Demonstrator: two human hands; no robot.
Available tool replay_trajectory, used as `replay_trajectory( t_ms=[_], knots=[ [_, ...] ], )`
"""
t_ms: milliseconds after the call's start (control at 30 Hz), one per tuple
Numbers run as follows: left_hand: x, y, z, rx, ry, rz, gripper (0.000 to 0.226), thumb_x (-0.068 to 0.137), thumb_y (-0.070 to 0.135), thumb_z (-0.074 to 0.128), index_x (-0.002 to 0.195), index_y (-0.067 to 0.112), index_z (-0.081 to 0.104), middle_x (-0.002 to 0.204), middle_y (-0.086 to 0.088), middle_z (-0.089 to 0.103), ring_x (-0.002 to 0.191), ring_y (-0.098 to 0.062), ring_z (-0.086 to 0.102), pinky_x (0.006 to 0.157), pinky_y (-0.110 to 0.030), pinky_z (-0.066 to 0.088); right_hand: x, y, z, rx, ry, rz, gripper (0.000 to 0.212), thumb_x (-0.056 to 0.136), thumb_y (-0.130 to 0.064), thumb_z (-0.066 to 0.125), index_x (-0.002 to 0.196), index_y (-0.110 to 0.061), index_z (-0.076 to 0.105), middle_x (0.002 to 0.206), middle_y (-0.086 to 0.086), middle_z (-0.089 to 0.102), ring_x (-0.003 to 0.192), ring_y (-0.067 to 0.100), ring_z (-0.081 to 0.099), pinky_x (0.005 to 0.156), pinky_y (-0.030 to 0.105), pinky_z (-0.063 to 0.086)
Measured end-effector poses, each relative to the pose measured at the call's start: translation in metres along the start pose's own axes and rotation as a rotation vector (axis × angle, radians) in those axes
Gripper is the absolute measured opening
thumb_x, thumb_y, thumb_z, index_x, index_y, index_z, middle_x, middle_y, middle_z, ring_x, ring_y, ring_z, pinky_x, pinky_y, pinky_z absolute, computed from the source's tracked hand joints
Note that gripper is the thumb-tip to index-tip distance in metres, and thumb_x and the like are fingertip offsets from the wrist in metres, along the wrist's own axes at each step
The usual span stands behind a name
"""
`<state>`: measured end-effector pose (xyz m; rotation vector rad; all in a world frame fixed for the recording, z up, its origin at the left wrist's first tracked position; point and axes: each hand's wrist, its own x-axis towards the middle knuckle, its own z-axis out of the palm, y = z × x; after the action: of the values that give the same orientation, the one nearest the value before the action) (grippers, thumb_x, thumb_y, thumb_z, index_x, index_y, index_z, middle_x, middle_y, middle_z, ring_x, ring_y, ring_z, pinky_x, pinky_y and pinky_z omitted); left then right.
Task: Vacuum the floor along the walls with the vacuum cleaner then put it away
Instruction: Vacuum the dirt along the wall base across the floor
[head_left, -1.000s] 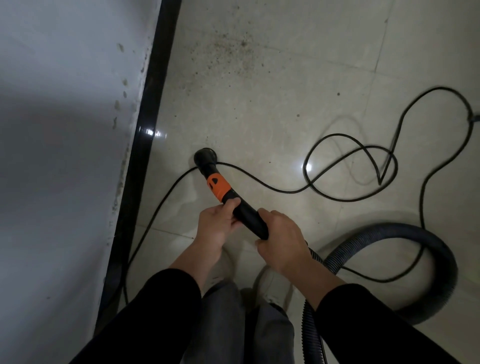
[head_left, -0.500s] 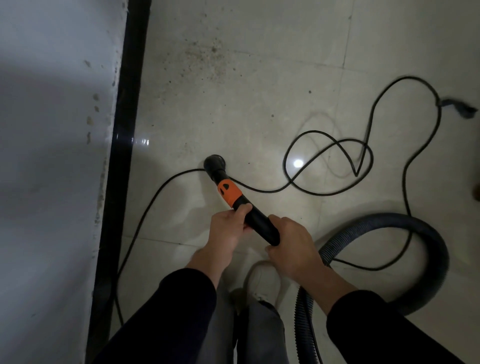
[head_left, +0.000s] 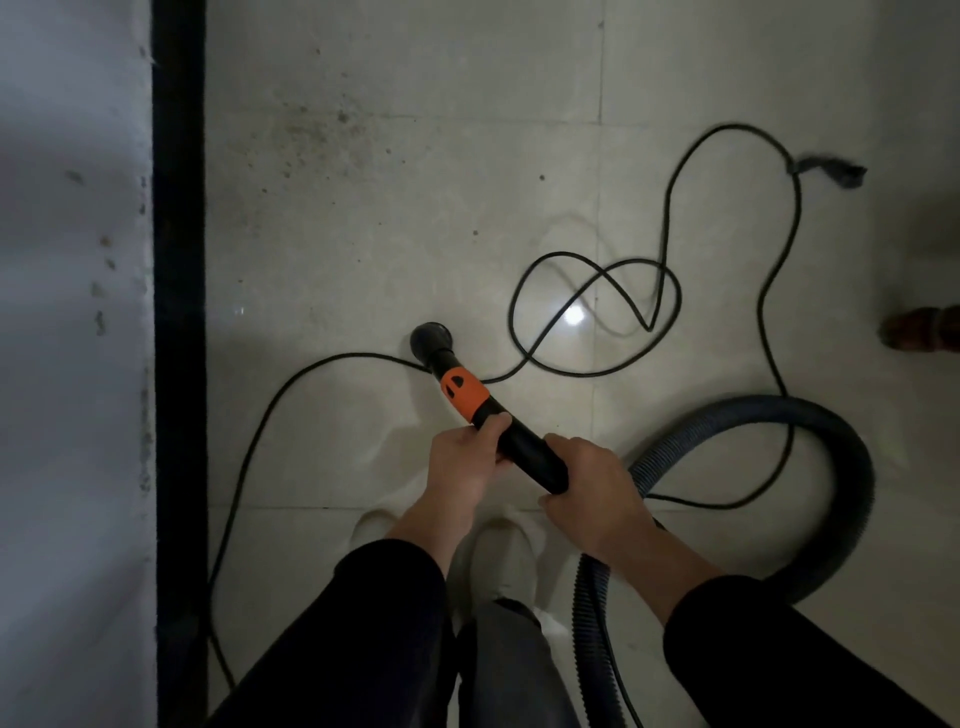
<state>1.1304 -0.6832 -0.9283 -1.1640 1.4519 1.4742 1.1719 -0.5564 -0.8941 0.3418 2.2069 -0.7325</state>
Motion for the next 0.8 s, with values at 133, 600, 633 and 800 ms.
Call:
replay_trajectory(
  t_ms=[133, 600, 633, 800],
  knots=[
    [0.001, -0.001, 0.016, 0.046, -0.007, 0.008, 0.018, 0.086, 0.023, 0.071, 0.077, 0.008, 0.067, 0.076, -0.008, 0.074, 0.07, -0.013, 0.073, 0.062, -0.019, 0.053, -0.001, 0.014, -0.007, 0.033, 0.025, 0.026, 0.016, 0.074, -0.003, 0.062, 0.084, -0.009, 0.051, 0.082, 0.006, 0.056, 0.072, 0.022, 0.053, 0.057, 0.028, 0.034],
    [0.02, 0.013, 0.044, 0.095, -0.019, 0.086, 0.02, 0.085, 0.026, 0.072, 0.072, 0.012, 0.067, 0.062, 0.001, 0.072, 0.071, -0.014, 0.072, 0.084, -0.033, 0.058, 0.019, 0.028, -0.025, 0.079, 0.122, 0.043, 0.018, 0.073, -0.006, 0.066, 0.086, -0.01, 0.054, 0.079, 0.004, 0.058, 0.072, 0.021, 0.055, 0.057, 0.027, 0.036],
    [0.023, 0.015, 0.045, 0.073, -0.015, 0.093, 0.02, 0.085, 0.024, 0.073, 0.071, 0.01, 0.067, 0.063, -0.001, 0.072, 0.072, -0.015, 0.072, 0.083, -0.033, 0.058, 0.023, 0.027, -0.026, 0.082, 0.127, 0.038, 0.018, 0.073, -0.006, 0.067, 0.086, -0.009, 0.054, 0.079, 0.005, 0.058, 0.072, 0.021, 0.055, 0.058, 0.027, 0.037],
    [0.039, 0.026, 0.043, 0.059, -0.031, 0.149, 0.023, 0.083, 0.024, 0.074, 0.068, 0.008, 0.067, 0.065, -0.005, 0.072, 0.071, -0.016, 0.072, 0.083, -0.036, 0.059, 0.038, 0.019, -0.028, 0.079, 0.169, 0.026, 0.02, 0.074, -0.008, 0.068, 0.091, -0.008, 0.057, 0.081, 0.006, 0.06, 0.074, 0.023, 0.056, 0.065, 0.034, 0.047]
  ],
)
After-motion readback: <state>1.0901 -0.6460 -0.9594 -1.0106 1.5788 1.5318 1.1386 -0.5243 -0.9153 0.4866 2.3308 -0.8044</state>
